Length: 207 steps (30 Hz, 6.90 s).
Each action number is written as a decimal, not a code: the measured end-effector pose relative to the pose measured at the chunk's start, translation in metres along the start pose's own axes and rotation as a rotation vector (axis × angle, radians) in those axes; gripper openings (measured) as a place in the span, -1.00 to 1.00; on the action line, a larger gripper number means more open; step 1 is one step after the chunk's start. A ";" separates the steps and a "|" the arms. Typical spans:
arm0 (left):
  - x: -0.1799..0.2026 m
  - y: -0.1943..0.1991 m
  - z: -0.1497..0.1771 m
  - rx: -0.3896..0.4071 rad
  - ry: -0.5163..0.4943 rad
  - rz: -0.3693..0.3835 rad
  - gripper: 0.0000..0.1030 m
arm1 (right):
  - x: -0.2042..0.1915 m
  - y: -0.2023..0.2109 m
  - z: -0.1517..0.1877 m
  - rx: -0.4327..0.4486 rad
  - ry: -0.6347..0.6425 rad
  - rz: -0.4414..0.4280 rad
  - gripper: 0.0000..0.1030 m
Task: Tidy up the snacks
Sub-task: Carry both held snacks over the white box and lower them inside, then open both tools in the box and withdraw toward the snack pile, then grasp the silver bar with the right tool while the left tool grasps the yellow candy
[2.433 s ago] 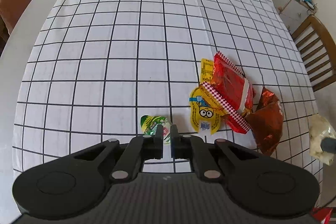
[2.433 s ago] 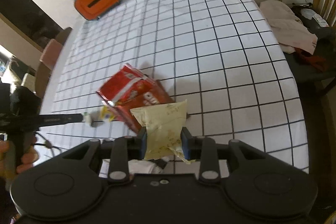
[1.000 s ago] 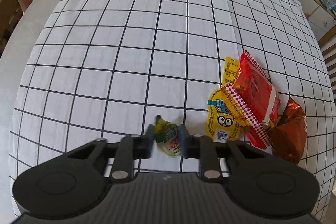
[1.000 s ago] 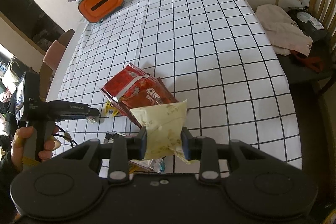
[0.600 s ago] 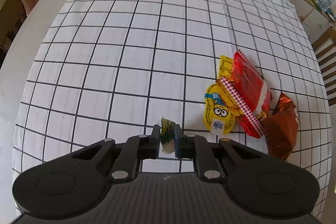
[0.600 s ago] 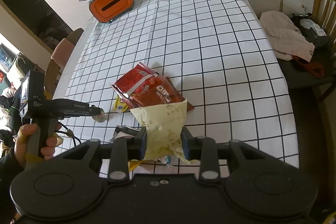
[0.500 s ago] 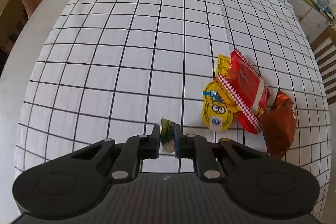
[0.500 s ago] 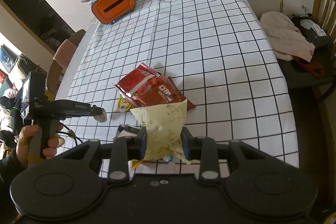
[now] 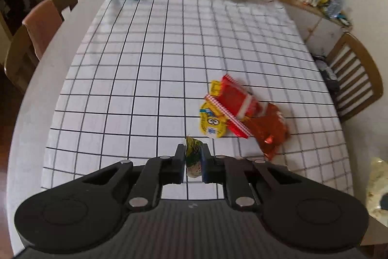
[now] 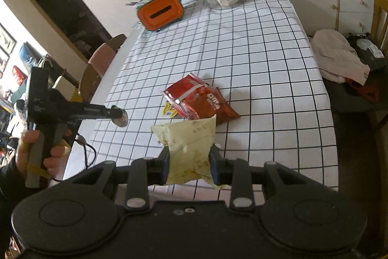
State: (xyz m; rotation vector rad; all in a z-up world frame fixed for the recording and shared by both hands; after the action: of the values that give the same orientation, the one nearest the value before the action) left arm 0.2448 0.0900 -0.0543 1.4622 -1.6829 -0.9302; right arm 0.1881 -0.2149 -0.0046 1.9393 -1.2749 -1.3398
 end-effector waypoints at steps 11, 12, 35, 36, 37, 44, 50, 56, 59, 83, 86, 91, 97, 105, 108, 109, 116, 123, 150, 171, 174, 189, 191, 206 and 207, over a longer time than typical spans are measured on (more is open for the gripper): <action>0.041 0.068 0.050 0.045 -0.075 0.024 -0.77 | -0.006 0.016 0.043 -0.057 0.065 -0.014 -0.39; 0.045 0.071 0.055 0.043 -0.083 0.023 -0.77 | -0.007 0.015 0.048 -0.066 0.072 -0.013 -0.39; 0.117 0.020 0.167 -0.280 -0.214 0.065 -0.76 | -0.038 -0.037 0.129 -0.250 0.216 0.056 -0.40; 0.118 0.016 0.168 -0.297 -0.210 0.066 -0.76 | -0.038 -0.041 0.128 -0.259 0.215 0.067 -0.40; 0.118 0.011 0.169 -0.319 -0.203 0.067 -0.76 | -0.038 -0.044 0.128 -0.263 0.217 0.075 -0.40; 0.114 -0.011 0.175 -0.415 -0.164 0.090 -0.76 | -0.038 -0.063 0.127 -0.305 0.247 0.121 -0.40; 0.116 -0.019 0.176 -0.464 -0.160 0.097 -0.76 | -0.036 -0.077 0.128 -0.341 0.258 0.155 -0.38; 0.118 -0.022 0.175 -0.483 -0.161 0.113 -0.76 | -0.032 -0.078 0.125 -0.355 0.230 0.143 -0.36; 0.118 -0.021 0.173 -0.484 -0.159 0.111 -0.74 | -0.034 -0.072 0.124 -0.347 0.231 0.134 -0.34; 0.116 0.061 0.126 -0.145 -0.204 0.081 0.29 | -0.036 -0.003 0.082 -0.153 0.163 0.004 0.09; 0.113 0.069 0.117 -0.094 -0.213 0.063 0.39 | -0.036 0.003 0.073 -0.118 0.159 -0.002 0.29; 0.103 0.076 0.102 -0.038 -0.202 0.041 0.52 | -0.035 0.009 0.056 -0.075 0.151 -0.001 0.49; 0.082 0.081 0.081 0.045 -0.157 0.019 0.59 | -0.032 0.010 0.034 -0.039 0.138 0.010 0.66; 0.062 0.078 0.054 0.125 -0.137 -0.024 0.62 | -0.030 -0.008 0.004 -0.037 0.167 0.003 0.83; 0.056 0.076 0.049 0.137 -0.132 -0.028 0.62 | -0.032 -0.022 -0.008 -0.055 0.192 -0.007 0.83; 0.055 0.074 0.048 0.138 -0.133 -0.031 0.62 | -0.033 -0.027 -0.011 -0.065 0.201 -0.011 0.84; 0.042 0.059 0.045 0.111 -0.131 -0.020 0.62 | -0.043 -0.084 -0.023 -0.171 0.287 -0.006 0.83; 0.028 0.044 0.044 0.086 -0.142 -0.001 0.62 | -0.045 -0.145 -0.025 -0.293 0.362 0.035 0.76; 0.027 0.013 0.022 0.023 -0.261 0.049 0.62 | -0.029 -0.215 -0.028 -0.413 0.396 0.052 -0.07; 0.039 -0.021 0.010 -0.079 -0.296 0.080 0.62 | -0.010 -0.172 -0.029 -0.324 0.236 -0.019 -0.42; 0.049 -0.032 0.006 -0.123 -0.346 0.130 0.62 | -0.004 -0.159 -0.026 -0.314 0.209 -0.027 -0.68; 0.111 -0.112 0.016 -0.366 -0.622 0.174 0.62 | 0.013 -0.151 -0.007 -0.319 0.221 0.020 -0.69; 0.114 -0.121 0.015 -0.409 -0.633 0.167 0.62 | 0.011 -0.153 -0.007 -0.323 0.232 0.026 -0.69; 0.113 -0.158 0.019 -0.485 -0.598 0.179 -0.05 | 0.007 -0.168 -0.006 -0.341 0.241 0.048 -0.69; 0.111 -0.157 0.018 -0.481 -0.588 0.184 -0.24 | 0.007 -0.168 -0.006 -0.338 0.244 0.049 -0.69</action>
State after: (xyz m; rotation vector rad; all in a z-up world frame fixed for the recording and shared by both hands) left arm 0.2930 -0.0350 -0.1936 0.7367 -1.7738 -1.6294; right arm 0.2666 -0.1432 -0.1351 1.7587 -0.9082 -1.1655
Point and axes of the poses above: each gripper's, at about its wrist camera, not at the fingertips, and y roughly against the way its jaws point, x to its right, z to its underside, the point moved 2 cm from there along -y, roughly the way its jaws point, and after that the axes turned 9 degrees about -y, right-handed, at the moved point
